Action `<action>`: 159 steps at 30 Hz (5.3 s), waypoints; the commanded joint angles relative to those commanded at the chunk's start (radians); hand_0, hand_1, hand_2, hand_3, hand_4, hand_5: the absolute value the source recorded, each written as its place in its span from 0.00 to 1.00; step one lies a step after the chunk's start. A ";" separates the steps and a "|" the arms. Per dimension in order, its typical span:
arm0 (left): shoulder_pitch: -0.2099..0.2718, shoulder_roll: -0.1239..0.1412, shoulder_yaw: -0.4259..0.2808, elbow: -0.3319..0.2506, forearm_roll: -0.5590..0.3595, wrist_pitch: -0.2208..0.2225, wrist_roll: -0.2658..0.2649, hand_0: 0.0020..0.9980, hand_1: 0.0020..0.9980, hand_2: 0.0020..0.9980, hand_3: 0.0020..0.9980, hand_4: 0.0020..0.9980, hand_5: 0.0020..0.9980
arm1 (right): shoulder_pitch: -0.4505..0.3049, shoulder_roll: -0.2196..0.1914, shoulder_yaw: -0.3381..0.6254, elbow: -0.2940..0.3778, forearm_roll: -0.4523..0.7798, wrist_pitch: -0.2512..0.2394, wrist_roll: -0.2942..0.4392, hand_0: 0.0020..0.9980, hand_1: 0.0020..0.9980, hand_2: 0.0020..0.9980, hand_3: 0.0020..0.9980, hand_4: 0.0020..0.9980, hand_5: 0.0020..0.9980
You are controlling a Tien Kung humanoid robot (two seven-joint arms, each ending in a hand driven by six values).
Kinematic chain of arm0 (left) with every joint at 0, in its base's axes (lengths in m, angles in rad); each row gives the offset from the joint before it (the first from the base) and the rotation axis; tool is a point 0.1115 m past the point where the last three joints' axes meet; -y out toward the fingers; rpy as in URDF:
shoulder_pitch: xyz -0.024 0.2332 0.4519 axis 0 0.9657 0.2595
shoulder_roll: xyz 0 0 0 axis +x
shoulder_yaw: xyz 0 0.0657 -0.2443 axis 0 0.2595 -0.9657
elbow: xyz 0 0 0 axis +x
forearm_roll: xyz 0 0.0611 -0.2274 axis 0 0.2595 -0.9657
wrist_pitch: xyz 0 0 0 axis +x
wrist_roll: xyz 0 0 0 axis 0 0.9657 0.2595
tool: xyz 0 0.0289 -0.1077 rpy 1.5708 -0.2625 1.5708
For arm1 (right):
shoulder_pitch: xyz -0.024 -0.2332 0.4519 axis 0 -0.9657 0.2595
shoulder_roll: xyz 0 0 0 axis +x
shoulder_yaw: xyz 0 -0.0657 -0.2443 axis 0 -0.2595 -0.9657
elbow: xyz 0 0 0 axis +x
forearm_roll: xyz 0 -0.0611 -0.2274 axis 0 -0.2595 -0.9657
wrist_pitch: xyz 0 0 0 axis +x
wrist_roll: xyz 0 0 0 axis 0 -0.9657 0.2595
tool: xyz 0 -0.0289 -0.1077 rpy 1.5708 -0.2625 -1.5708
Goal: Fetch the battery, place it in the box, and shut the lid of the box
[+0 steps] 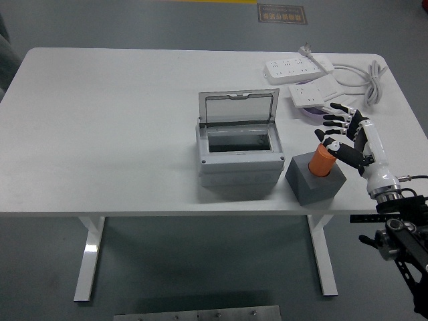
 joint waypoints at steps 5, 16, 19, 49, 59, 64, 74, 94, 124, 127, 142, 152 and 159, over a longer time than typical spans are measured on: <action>-0.001 -0.001 -0.002 0.000 0.003 0.000 0.001 0.63 0.70 0.57 0.54 0.50 0.00 | 0.000 0.001 -0.017 -0.007 0.009 0.003 0.000 0.54 0.58 0.54 0.62 0.83 0.16; -0.009 -0.003 -0.004 0.000 0.011 -0.003 0.001 0.63 0.70 0.57 0.54 0.50 0.00 | 0.004 0.003 -0.051 -0.019 -0.003 0.010 -0.018 0.53 0.57 0.52 0.60 0.82 0.16; -0.012 -0.001 -0.002 0.000 0.010 -0.003 -0.002 0.63 0.70 0.57 0.54 0.50 0.00 | 0.005 0.004 -0.058 -0.024 -0.005 0.011 -0.021 0.53 0.57 0.52 0.60 0.82 0.16; -0.029 0.007 0.028 0.000 -0.003 0.012 -0.039 0.63 0.70 0.57 0.54 0.50 0.00 | 0.018 0.015 -0.096 -0.049 -0.012 0.003 -0.036 0.56 0.61 0.56 0.68 0.77 0.12; -0.031 0.007 0.029 0.000 -0.001 0.017 -0.043 0.63 0.70 0.57 0.54 0.50 0.00 | 0.019 0.015 -0.102 -0.046 -0.013 -0.013 -0.040 0.51 0.54 0.55 0.64 0.54 0.04; -0.031 0.008 0.027 0.000 0.004 0.020 -0.044 0.63 0.70 0.57 0.54 0.50 0.00 | 0.019 0.016 -0.104 -0.046 -0.011 -0.015 -0.042 0.43 0.46 0.53 0.63 0.49 0.05; -0.030 0.009 0.028 0.000 0.005 0.027 -0.048 0.63 0.70 0.57 0.54 0.50 0.00 | 0.020 0.016 -0.106 -0.044 -0.011 -0.021 -0.041 0.43 0.45 0.52 0.62 0.46 0.03; -0.032 0.015 0.025 -0.001 0.009 0.038 -0.056 0.63 0.70 0.57 0.54 0.50 0.00 | 0.024 0.017 -0.120 -0.045 -0.007 -0.036 -0.043 0.30 0.36 0.38 0.36 0.37 0.08; -0.038 0.016 -0.003 -0.002 0.072 0.072 -0.063 0.63 0.70 0.57 0.54 0.50 0.00 | 0.055 0.010 -0.120 -0.052 -0.021 -0.045 -0.044 0.24 0.28 0.29 0.33 0.17 0.02; -0.038 0.016 -0.007 -0.002 0.077 0.072 -0.060 0.63 0.70 0.57 0.54 0.50 0.00 | 0.073 -0.001 -0.119 -0.053 -0.029 -0.049 -0.050 0.24 0.28 0.29 0.33 0.17 0.02; -0.034 0.017 -0.019 -0.004 0.089 0.071 -0.050 0.63 0.70 0.57 0.54 0.50 0.00 | 0.149 -0.022 -0.104 -0.032 -0.135 -0.083 -0.086 0.21 0.26 0.27 0.33 0.11 0.00; -0.032 0.020 -0.024 -0.005 0.093 0.068 -0.045 0.63 0.70 0.57 0.54 0.50 0.00 | 0.249 0.003 -0.120 0.028 -0.361 -0.051 -0.212 0.20 0.25 0.27 0.33 0.10 0.00; -0.029 0.021 -0.045 -0.006 0.116 0.064 -0.026 0.63 0.70 0.57 0.54 0.50 0.00 | 0.317 0.049 -0.166 0.019 -0.515 -0.015 -0.299 0.18 0.24 0.27 0.32 0.08 0.00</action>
